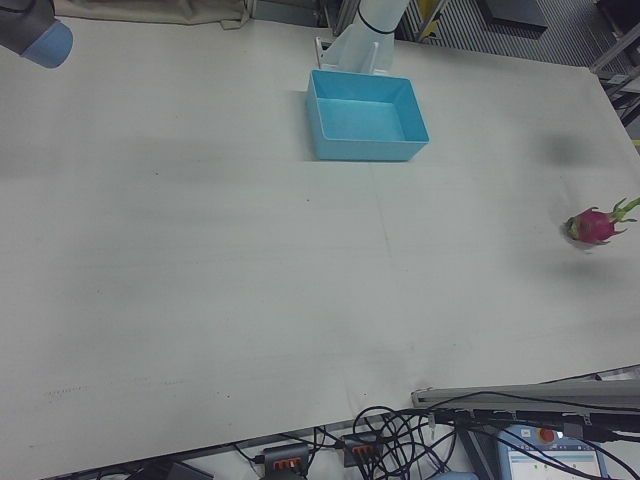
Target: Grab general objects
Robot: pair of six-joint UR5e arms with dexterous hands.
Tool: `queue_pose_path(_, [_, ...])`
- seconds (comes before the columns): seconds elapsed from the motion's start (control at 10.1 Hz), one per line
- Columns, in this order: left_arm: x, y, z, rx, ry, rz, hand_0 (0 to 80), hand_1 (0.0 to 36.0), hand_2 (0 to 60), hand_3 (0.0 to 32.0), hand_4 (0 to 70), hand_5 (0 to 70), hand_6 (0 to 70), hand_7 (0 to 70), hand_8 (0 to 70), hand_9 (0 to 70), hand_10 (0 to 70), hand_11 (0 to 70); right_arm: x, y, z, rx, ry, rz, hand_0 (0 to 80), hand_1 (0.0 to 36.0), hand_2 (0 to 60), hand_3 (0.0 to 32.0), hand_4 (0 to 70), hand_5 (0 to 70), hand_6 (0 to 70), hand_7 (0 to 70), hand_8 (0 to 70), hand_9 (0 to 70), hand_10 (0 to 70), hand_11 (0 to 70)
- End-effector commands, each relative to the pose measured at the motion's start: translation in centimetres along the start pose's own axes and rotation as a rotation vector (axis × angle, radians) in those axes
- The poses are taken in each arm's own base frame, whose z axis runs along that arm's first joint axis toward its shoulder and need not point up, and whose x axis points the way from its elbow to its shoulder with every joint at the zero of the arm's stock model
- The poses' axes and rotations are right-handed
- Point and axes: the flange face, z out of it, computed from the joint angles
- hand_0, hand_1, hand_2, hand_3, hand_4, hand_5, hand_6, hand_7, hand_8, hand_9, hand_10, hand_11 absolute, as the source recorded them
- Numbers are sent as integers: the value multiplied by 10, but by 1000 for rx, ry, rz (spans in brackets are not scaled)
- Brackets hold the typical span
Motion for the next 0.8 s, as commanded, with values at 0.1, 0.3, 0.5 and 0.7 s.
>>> queue_pose_path(0.1, [-4, 30, 2, -38, -8, -8, 626, 239, 0, 0, 33, 228, 105, 257, 58, 37, 94, 160, 0, 0, 0, 0, 0, 0, 0, 0, 0, 0, 0, 0, 0, 0, 0, 0, 0, 0])
queue_pose_path(0.3, [-3, 35, 1, -48, -7, -9, 618, 232, 0, 0, 38, 188, 90, 241, 47, 34, 52, 98, 0, 0, 0, 0, 0, 0, 0, 0, 0, 0, 0, 0, 0, 0, 0, 0, 0, 0])
queue_pose_path(0.5, [4, 51, 0, -80, -1, -16, 614, 227, 0, 0, 37, 190, 88, 244, 47, 34, 50, 94, 0, 0, 0, 0, 0, 0, 0, 0, 0, 0, 0, 0, 0, 0, 0, 0, 0, 0])
queue_pose_path(0.7, [13, 72, -6, -103, 6, -23, 608, 220, 0, 0, 35, 189, 75, 229, 40, 31, 41, 81, 0, 0, 0, 0, 0, 0, 0, 0, 0, 0, 0, 0, 0, 0, 0, 0, 0, 0])
